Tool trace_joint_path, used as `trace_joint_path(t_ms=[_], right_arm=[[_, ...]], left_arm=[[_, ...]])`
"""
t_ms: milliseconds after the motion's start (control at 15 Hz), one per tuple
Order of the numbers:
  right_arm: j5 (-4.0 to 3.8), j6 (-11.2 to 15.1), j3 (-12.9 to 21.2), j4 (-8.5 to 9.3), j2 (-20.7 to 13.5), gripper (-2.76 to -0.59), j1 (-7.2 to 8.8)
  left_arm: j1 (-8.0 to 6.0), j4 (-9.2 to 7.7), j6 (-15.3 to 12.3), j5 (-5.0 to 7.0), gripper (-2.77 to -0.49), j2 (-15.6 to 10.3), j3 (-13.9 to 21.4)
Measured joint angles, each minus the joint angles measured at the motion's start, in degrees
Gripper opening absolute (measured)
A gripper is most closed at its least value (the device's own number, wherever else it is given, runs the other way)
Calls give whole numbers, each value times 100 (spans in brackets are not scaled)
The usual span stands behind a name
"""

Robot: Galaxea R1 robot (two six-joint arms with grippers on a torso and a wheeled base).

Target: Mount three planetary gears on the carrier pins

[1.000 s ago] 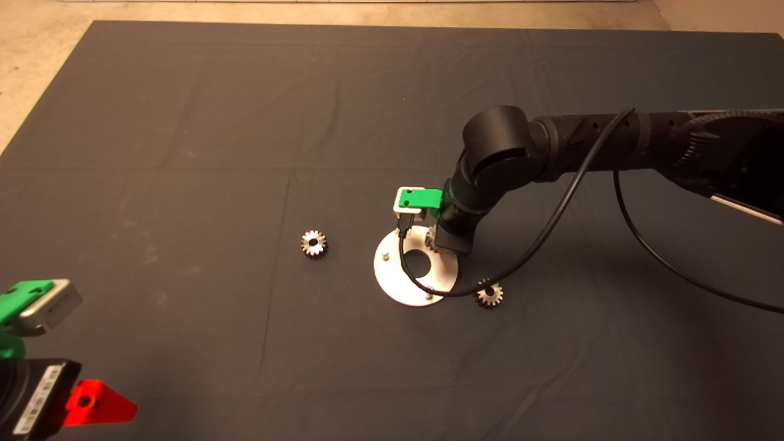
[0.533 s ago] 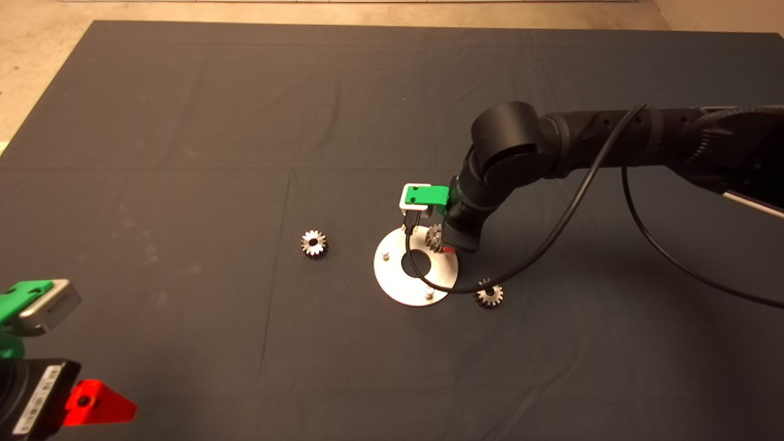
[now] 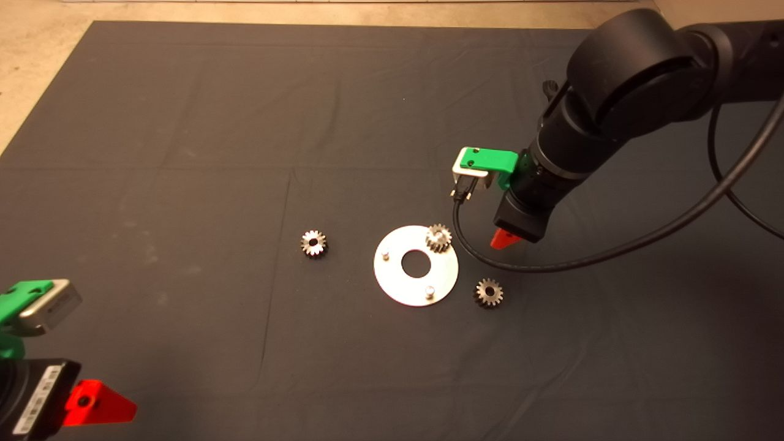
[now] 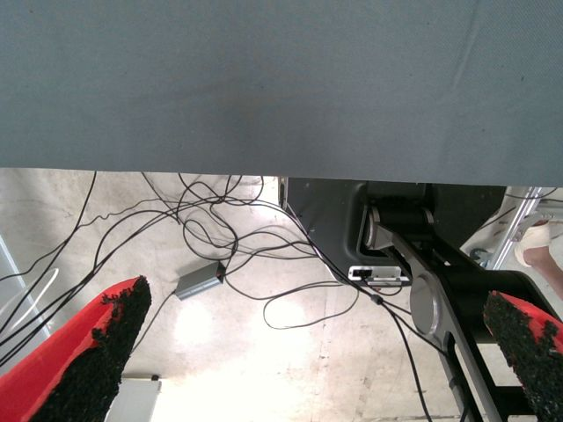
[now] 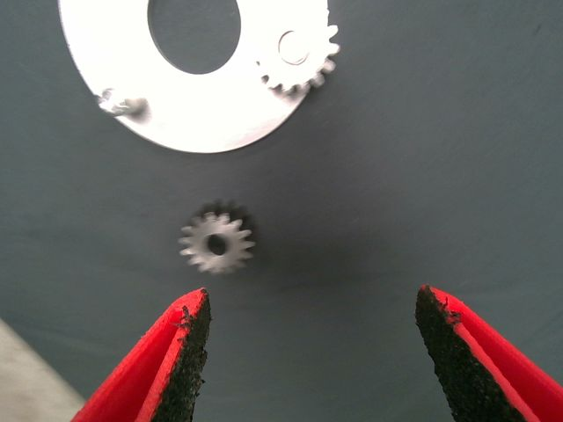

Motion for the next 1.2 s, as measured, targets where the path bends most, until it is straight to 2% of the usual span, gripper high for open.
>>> trace_joint_path(t_ms=[67, 200, 333, 400, 467, 600, 733, 867, 1000, 1200], right_arm=[[11, 466, 100, 65, -29, -148, 28], [-3, 1447, 221, 191, -82, -146, 48], [-12, 2174, 335, 285, -82, -134, 44], [-9, 2397, 437, 315, -94, -132, 25], [-6, 2540, 565, 347, -99, -122, -37], [-1, 2748, 853, 440, -160, -120, -267], [-3, 2935, 1028, 453, -204, -103, -485], [3, 3015, 1125, 455, -250, -103, -650], [7, 3086, 1161, 455, -413, -103, -780], [-19, 3212, 1165, 446, -759, -103, -862]], left_arm=[[0, 0, 0, 0, -51, 5, 0], [0, 0, 9, 0, -51, 18, 0], [0, 0, 72, 0, -51, 20, 0], [0, 0, 122, 0, -51, 18, 0], [0, 0, 160, 1, -51, 18, 0], [0, -20, 252, 0, -51, 29, 0], [0, -97, 317, 0, -51, 29, 0], [0, -122, 364, 0, -51, 24, 0], [0, -144, 407, 0, -51, 13, 0], [0, -146, 447, 0, -51, 13, 0]])
